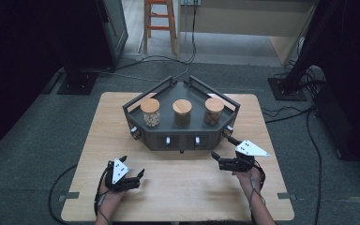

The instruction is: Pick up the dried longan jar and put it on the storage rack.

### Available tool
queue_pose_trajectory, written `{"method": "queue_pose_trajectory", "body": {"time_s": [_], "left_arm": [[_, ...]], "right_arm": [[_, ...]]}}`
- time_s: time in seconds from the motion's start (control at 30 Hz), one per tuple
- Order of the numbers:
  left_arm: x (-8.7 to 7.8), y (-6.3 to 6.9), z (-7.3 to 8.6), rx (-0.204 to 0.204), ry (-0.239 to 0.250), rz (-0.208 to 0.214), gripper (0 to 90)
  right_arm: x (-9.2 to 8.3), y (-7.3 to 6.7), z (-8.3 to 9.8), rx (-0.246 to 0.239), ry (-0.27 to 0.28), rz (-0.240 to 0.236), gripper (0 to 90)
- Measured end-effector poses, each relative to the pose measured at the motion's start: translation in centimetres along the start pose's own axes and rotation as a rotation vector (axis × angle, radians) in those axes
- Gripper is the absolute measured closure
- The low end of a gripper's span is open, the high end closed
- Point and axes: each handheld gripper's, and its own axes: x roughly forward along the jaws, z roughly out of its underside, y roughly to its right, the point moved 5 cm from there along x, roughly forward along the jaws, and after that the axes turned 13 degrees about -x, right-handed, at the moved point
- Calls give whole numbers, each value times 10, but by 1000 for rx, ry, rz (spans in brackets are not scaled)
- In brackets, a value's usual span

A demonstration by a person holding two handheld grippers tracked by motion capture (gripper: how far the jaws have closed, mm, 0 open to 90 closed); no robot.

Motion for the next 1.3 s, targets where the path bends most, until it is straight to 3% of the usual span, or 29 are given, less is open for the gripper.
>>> {"method": "queue_pose_trajectory", "body": {"time_s": [0.6,0.73,1.07,1.17,1.3], "left_arm": [[1,0,0,0,-3,1,118],[1,-1,0,2,-3,4,118],[1,0,0,6,-3,8,118],[1,0,-1,8,-3,9,118],[0,0,-1,12,-5,12,118]], "right_arm": [[1,-2,27,27,4,-15,93],[3,-5,32,-14,-14,-15,93],[7,-4,43,7,-26,-48,93],[9,-5,44,-26,-48,-46,93],[10,-4,46,-15,-47,-56,93]]}}
